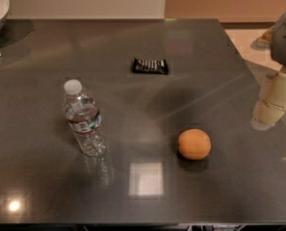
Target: Move rxbar chocolate near orange
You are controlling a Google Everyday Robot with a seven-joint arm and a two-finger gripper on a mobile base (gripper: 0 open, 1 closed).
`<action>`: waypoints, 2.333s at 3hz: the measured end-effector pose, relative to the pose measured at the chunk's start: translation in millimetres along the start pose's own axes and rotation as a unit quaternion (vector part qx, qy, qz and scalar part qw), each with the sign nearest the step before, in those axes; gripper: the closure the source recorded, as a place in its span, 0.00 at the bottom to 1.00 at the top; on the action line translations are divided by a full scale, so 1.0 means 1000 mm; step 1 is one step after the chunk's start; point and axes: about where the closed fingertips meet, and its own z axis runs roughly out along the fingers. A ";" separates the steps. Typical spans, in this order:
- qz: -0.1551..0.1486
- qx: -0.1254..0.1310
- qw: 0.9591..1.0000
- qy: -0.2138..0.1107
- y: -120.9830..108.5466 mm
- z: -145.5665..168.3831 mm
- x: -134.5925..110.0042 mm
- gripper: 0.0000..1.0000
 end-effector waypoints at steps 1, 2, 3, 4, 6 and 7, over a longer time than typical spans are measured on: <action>0.000 0.000 1.000 0.000 0.000 0.000 0.000 0.00; -0.010 -0.010 0.999 -0.032 -0.033 0.018 -0.014 0.00; -0.024 -0.018 0.996 -0.081 -0.079 0.044 -0.038 0.00; -0.033 -0.025 0.992 -0.119 -0.117 0.069 -0.059 0.00; -0.032 -0.050 0.988 -0.140 -0.176 0.135 -0.099 0.00; -0.010 -0.061 0.987 -0.149 -0.192 0.165 -0.118 0.00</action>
Offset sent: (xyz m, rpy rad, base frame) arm 0.1240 0.0179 -0.0204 0.1875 0.0105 0.1220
